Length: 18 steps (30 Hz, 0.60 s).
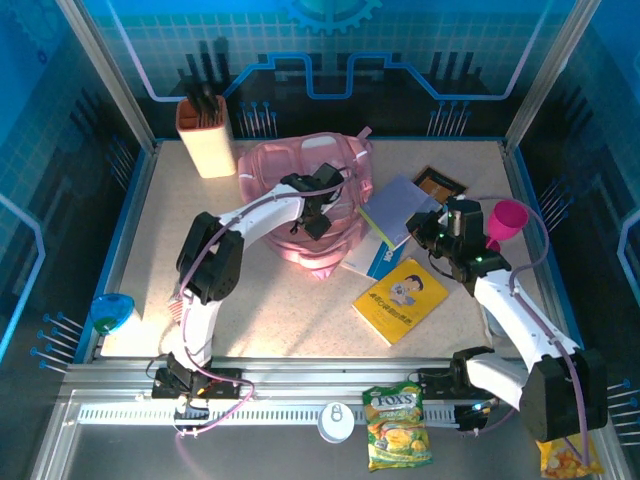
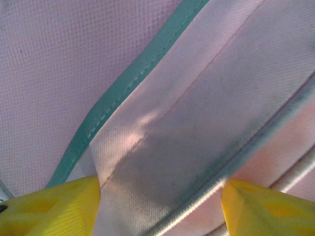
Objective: Pack the student bag
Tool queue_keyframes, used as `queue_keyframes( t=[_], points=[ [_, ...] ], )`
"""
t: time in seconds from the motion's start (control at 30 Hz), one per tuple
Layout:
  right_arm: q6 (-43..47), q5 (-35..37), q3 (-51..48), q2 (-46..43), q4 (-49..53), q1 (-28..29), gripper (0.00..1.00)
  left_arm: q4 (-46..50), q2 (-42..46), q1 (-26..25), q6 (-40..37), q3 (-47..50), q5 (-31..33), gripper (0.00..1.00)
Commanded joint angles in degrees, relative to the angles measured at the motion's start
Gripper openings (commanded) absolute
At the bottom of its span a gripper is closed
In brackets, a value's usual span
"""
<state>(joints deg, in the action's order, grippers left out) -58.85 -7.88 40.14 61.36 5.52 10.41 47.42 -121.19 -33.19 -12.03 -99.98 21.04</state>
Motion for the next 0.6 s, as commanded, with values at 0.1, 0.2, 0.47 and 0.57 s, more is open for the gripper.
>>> queue_keyframes(
  t=[0.1,0.2,0.47,0.57],
  points=[
    [0.27,0.83,-0.43,-1.27,-0.86,-1.03,0.06,4.42,-3.97,-0.89,-2.80,-6.76,4.09,0.65],
    [0.31,0.72,-0.33,-1.19,-0.61,-1.02,0.06,4.78,-5.26,-1.15,-2.88,-7.36,5.87,0.64],
    [0.19,0.81,0.03,-1.11,-0.16,-1.08,0.05,4.74,-6.32,-1.73,-3.58,-7.72,5.89,0.62],
    [0.09,0.85,-0.14,-1.42,0.06,-1.08,0.06,5.75,-6.34,-1.86,-2.24,-9.00,6.30,0.55]
  ],
)
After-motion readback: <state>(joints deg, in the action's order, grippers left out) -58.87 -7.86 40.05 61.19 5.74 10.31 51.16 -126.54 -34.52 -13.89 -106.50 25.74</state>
